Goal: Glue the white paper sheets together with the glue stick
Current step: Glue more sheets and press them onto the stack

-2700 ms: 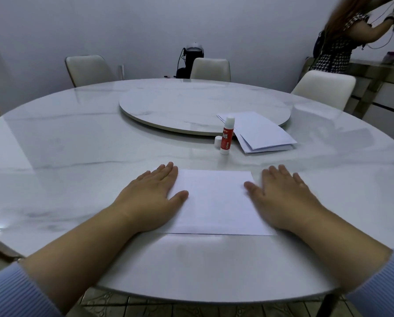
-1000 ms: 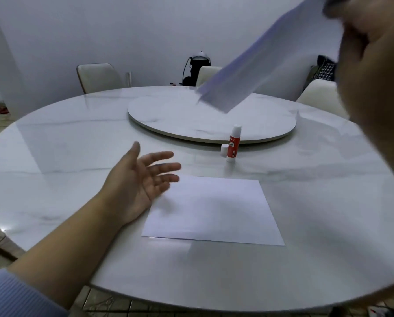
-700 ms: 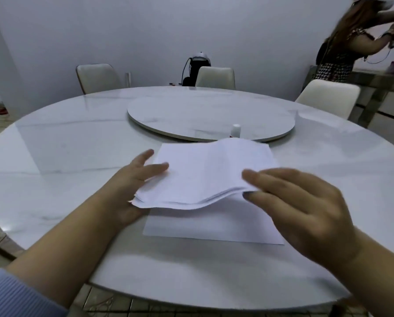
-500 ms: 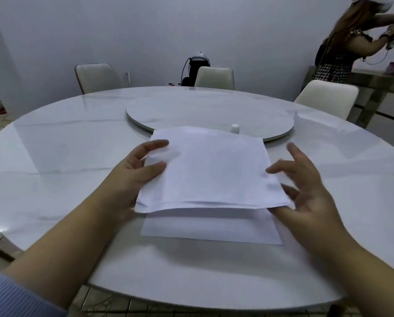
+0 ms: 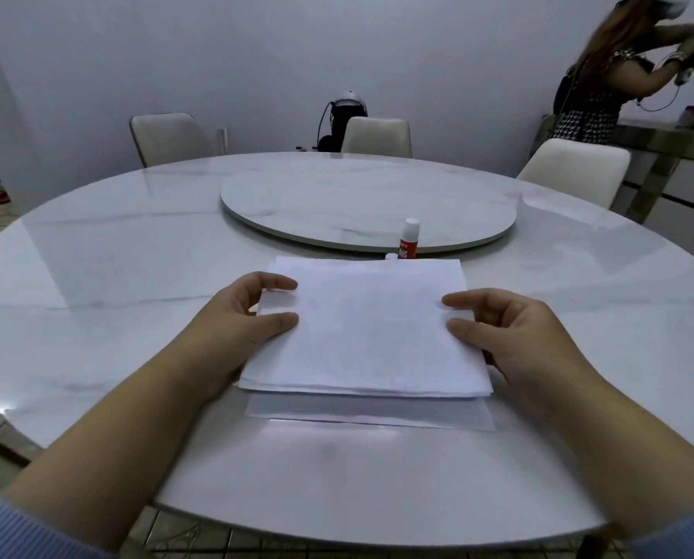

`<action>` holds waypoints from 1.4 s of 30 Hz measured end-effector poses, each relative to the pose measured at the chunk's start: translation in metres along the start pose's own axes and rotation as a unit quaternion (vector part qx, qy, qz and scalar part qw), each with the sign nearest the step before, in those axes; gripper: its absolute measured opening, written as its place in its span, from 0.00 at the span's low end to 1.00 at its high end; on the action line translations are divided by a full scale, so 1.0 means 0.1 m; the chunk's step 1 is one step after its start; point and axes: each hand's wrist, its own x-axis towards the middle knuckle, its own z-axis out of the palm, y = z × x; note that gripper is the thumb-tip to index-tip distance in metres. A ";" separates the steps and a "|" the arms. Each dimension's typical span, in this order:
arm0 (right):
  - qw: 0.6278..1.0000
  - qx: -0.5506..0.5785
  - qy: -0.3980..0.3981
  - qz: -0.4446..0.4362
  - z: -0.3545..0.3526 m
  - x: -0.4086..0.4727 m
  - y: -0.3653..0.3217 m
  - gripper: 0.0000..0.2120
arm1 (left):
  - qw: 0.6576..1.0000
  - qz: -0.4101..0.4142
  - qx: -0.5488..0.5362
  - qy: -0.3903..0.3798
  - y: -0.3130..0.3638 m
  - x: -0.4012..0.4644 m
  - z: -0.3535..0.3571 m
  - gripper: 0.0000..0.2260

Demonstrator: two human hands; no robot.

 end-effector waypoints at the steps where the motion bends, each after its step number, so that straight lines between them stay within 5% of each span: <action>1: 1.000 -0.023 0.011 0.002 -0.01 -0.01 0.02 0.09 | 1.000 -0.001 0.016 0.006 0.00 0.00 -0.01 0.13; 27: 0.984 -0.177 0.008 0.014 -0.08 -0.01 0.11 0.12 | 0.953 0.020 0.302 -0.025 -0.02 0.02 -0.18 0.17; 35: 0.949 -0.308 0.021 -0.060 -0.11 0.01 0.16 0.15 | 0.912 0.042 0.401 -0.078 -0.05 0.04 -0.23 0.22; 42: 0.889 -0.443 -0.069 -0.098 -0.03 -0.05 0.15 0.19 | 0.864 0.081 0.485 -0.112 -0.07 -0.02 -0.10 0.23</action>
